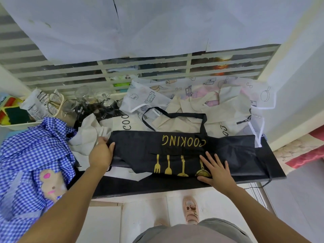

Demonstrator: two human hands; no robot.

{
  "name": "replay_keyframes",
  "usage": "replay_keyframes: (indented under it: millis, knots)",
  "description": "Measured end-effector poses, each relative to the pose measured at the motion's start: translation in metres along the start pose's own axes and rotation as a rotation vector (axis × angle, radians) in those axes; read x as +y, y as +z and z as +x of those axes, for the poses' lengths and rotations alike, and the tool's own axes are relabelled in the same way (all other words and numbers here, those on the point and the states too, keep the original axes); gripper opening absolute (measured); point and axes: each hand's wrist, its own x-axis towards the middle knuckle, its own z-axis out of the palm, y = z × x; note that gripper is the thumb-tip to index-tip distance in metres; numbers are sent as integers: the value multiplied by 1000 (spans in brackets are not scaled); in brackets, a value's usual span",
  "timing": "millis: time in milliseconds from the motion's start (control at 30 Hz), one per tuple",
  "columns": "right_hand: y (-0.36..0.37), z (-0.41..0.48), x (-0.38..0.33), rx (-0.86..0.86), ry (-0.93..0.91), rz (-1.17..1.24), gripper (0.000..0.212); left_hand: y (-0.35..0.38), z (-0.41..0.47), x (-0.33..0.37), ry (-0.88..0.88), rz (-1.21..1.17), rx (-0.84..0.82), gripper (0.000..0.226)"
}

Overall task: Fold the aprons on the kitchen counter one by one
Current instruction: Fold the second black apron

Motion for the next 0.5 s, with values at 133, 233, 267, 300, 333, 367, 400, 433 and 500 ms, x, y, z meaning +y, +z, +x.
replay_keyframes:
  millis: [133, 233, 267, 300, 333, 367, 400, 433, 500]
  knots:
    - [-2, -5, 2, 33, 22, 81, 92, 16, -22, 30, 396, 22, 99, 58]
    - [1, -12, 9, 89, 77, 103, 91, 41, -48, 57, 653, 210, -287, 92]
    - [1, -14, 13, 93, 94, 90, 91, 50, -54, 61, 660, 287, -408, 101]
    - [2, -16, 19, 88, 113, 79, 94, 58, -58, 61, 641, 349, -487, 105]
    - [2, -19, 26, 89, 128, 73, 102, 63, -59, 59, 605, 388, -529, 106]
    - [3, -21, 33, 93, 153, 71, 109, 66, -58, 58, 564, 398, -543, 105]
    - [4, -23, 40, 96, 185, 74, 113, 66, -56, 54, 532, 394, -542, 103]
    - [4, -25, 47, 95, 222, 74, 112, 66, -54, 51, 514, 387, -535, 100]
    - [0, -27, 51, 96, 288, 62, 107, 63, -51, 45, 519, 317, -490, 91]
